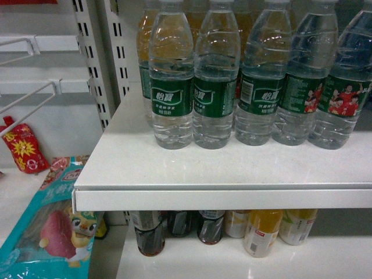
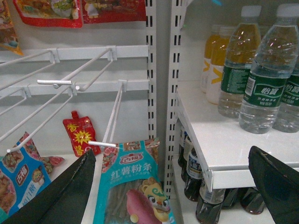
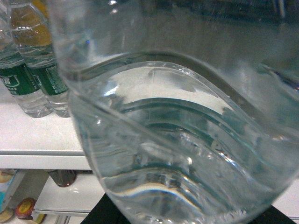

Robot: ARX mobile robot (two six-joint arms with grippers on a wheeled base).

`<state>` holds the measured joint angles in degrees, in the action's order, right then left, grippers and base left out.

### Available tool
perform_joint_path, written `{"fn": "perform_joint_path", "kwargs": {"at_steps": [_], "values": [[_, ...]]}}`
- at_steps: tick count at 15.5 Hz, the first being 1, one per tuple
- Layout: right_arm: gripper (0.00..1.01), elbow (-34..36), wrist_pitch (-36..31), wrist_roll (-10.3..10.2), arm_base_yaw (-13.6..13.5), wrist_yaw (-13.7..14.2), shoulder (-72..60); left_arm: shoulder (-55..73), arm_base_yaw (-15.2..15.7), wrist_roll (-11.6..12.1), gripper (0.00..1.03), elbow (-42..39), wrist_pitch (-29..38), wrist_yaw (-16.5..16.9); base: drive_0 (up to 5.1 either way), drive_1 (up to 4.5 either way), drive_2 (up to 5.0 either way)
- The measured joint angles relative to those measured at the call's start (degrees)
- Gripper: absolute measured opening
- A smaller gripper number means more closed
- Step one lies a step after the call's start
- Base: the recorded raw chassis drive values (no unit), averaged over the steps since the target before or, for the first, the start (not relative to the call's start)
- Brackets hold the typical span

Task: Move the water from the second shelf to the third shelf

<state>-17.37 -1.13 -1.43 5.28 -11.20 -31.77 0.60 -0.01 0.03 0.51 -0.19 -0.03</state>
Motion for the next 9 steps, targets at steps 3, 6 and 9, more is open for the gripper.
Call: {"fn": "perform_joint_path", "kwargs": {"at_steps": [3,6,9], "values": [[0.37,0.00,0.00,0.00,-0.02,-0.07,0.00,0.00,0.00,0.00,0.98,0.00,-0.02,0.00,0.0,0.00,0.0],[0.37,0.00,0.00,0.00,-0.02,0.00,0.00,0.00,0.00,0.00,0.98,0.00,0.00,0.00,0.0,0.00,0.0],[0.37,0.00,0.00,0.00,-0.02,-0.02,0.00,0.00,0.00,0.00,0.98,0.00,0.00,0.00,0.0,0.00,0.0]]}}
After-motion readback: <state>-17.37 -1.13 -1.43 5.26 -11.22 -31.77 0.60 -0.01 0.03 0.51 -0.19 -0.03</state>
